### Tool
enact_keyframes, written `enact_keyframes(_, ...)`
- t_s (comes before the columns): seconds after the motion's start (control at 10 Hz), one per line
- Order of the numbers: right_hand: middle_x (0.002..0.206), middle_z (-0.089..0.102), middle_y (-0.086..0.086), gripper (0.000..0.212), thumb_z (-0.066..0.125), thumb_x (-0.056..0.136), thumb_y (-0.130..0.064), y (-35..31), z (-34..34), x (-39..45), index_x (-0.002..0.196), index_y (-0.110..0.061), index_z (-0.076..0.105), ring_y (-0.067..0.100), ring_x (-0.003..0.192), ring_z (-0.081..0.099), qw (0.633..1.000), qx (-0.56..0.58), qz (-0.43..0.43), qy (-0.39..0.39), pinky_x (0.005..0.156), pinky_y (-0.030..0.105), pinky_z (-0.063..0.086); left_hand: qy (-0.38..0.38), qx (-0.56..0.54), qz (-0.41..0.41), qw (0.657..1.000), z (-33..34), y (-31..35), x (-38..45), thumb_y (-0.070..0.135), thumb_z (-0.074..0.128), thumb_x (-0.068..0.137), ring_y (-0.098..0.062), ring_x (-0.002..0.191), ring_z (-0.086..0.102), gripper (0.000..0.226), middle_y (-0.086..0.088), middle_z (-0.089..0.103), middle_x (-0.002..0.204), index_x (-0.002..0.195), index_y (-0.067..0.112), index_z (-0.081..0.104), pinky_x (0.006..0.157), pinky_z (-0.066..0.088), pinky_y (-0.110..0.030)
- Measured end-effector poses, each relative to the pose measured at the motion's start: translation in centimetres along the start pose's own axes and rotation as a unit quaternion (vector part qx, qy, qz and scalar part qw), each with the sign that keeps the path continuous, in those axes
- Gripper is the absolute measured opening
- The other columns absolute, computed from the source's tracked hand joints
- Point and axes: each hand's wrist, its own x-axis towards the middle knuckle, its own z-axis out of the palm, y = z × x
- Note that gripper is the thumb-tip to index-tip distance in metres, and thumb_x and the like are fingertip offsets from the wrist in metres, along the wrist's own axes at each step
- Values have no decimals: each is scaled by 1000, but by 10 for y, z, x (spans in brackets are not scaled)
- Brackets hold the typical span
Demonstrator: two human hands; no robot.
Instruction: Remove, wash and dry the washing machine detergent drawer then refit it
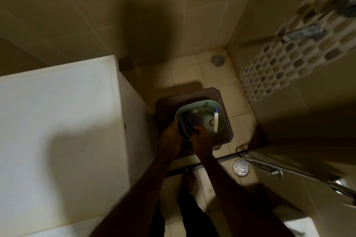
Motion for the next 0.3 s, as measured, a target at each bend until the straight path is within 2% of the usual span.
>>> enact_keyframes(0.1,128,69,10,29,51,100,-4,-8,-3,-32,122,-8,70,28,122,61,999,-25,-36,2,108,44,49,32,38,39,998,-25,7,-26,7,44,108,-14,125,55,39,-11,62,142,146,10,56,96,26,3)
enact_keyframes(0.2,127,70,12,28,53,99,-3,-11,-3,-54,120,-6,71,30,121,62,991,-95,-93,26,104,39,48,57,92,83,991,-41,4,-41,10,48,107,-26,137,53,42,-15,57,150,149,6,51,106,28,-12)
enact_keyframes(0.3,126,69,12,27,54,101,-8,-25,7,-88,124,-6,69,30,118,63,973,-164,-153,62,99,38,49,88,157,112,977,-69,0,-66,17,48,107,-25,145,46,49,-9,47,159,156,12,44,118,34,-31)
